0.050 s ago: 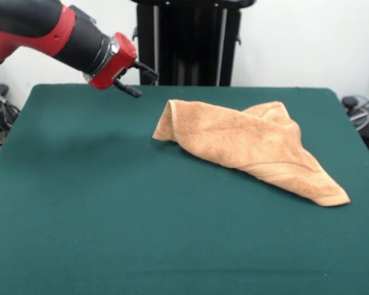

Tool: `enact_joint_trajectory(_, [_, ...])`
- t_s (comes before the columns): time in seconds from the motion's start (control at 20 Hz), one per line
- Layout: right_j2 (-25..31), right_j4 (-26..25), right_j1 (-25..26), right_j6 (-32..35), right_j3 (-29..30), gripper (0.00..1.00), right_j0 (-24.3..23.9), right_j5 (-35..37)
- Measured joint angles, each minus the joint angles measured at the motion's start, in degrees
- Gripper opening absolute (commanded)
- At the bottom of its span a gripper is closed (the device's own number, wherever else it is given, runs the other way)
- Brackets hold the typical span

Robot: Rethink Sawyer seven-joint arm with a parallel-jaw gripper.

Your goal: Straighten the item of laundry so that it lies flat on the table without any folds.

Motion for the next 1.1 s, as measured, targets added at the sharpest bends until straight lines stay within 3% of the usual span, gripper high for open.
enact_joint_trajectory(1.1, [-0.02,0.00,0.58,0.00,-1.45,1.00,1.35,0.02])
